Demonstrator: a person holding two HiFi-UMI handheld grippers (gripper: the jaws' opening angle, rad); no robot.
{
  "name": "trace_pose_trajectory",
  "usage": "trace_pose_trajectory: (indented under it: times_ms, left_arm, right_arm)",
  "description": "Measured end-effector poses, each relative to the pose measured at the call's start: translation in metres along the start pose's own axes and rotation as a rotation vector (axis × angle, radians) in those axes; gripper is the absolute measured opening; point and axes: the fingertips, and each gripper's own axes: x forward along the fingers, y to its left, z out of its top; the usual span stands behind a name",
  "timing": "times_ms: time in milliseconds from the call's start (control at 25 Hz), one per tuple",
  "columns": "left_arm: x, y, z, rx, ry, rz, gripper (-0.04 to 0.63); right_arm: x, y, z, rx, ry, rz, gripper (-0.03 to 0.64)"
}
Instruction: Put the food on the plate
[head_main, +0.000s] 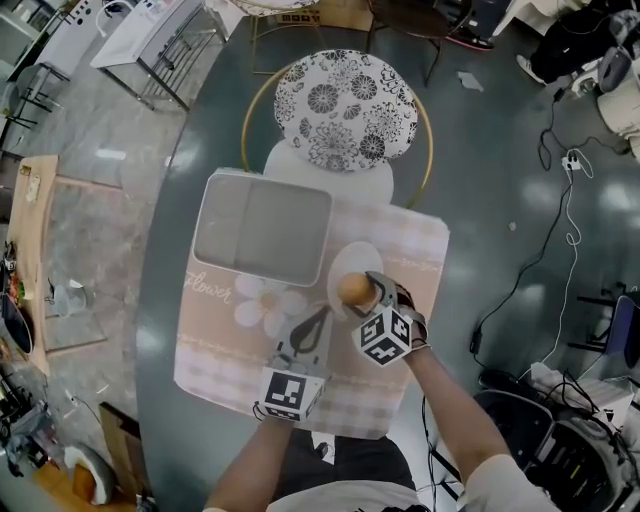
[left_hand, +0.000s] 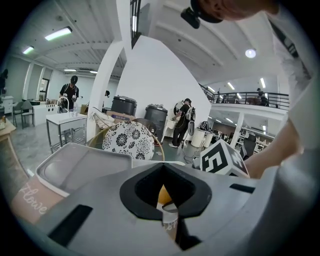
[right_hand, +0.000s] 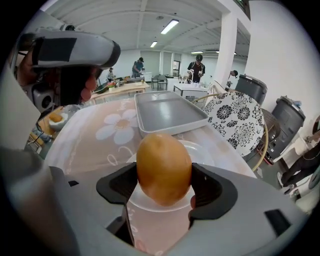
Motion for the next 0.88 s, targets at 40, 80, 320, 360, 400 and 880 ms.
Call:
trace_pose_trajectory:
  times_ms: [40, 80, 320, 360, 400, 880]
  left_arm:
    - [0.002, 0.001, 0.0, -0.002, -0.002, 0.002, -0.002]
    - [0.003, 0.001, 0.0, -0.004, -0.002, 0.002, -0.001]
    - [0.012, 0.001, -0.001, -0.009, 0.003, -0.005, -0.001]
    - [0.013, 0.001, 0.0, -0.01, 0.001, -0.004, 0.0]
    - [0.013, 0.001, 0.001, -0.01, 0.001, -0.002, -0.001]
    - [0.002, 0.001, 0.007, -0.004, 0.006, -0.007, -0.001]
  right_arm:
    - [0.002, 0.0, -0.002, 0.004, 0.007, 0.003, 0.324]
    - [0.004, 0.0, -0.003, 0.007, 0.012, 0.007, 0.324]
    - [0.009, -0.002, 0.0, 0.023, 0.014, 0.03, 0.324]
    - [0.01, -0.002, 0.001, 0.022, 0.017, 0.034, 0.324]
    - [0.011, -0.001, 0.001, 0.019, 0.022, 0.037, 0.324]
    - [-0.011, -0.002, 0.013, -0.016, 0.026, 0.022, 0.324]
